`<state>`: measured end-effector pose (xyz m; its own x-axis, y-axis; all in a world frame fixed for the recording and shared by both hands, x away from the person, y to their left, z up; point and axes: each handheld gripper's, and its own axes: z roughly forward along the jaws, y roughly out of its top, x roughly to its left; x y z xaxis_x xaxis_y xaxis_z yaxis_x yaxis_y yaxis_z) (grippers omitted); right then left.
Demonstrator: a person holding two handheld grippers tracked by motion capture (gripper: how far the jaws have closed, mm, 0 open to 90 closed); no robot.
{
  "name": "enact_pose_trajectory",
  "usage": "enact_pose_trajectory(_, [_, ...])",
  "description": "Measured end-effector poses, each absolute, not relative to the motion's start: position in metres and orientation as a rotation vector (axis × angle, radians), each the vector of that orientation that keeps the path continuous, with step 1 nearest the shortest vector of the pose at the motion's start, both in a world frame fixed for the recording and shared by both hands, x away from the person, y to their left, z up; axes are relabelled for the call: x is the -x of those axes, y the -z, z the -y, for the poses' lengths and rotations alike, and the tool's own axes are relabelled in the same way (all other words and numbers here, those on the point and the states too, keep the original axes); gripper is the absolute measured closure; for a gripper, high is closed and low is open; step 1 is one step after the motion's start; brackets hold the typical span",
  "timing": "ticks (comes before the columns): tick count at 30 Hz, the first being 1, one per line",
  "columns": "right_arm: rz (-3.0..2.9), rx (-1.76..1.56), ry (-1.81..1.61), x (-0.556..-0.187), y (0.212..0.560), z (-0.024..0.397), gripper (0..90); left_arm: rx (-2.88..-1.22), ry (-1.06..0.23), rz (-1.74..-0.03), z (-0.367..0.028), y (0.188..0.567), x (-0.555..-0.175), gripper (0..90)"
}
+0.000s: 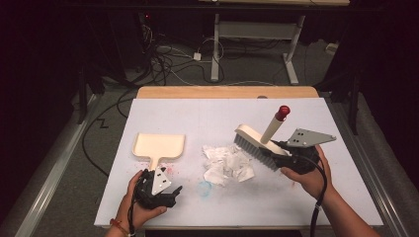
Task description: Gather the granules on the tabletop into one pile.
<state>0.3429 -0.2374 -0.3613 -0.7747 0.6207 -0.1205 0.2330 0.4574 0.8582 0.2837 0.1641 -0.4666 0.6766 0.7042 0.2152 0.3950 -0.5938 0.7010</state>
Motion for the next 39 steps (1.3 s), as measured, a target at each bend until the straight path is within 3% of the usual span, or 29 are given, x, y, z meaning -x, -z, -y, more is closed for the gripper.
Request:
enact_pose_trajectory(13, [-2.246,-0.942,-0.982,-0.378,0.424,0.219,67.9,-2.272,-0.635,-0.835,-0.162,0.468,-0.285,19.9])
enact_pose_trajectory(32, [-2.273,-0.838,-1.011,-0.364,0.428,0.152,67.8,-2.266,-0.636,-0.835,-0.164,0.466,-0.283,19.9])
enact_pose_trajectory(39, [-2.227,-0.860,-1.089,-0.369,0.412,0.173,67.8,-2.262,-0.639,-0.841,-0.165,0.466,-0.283,19.9])
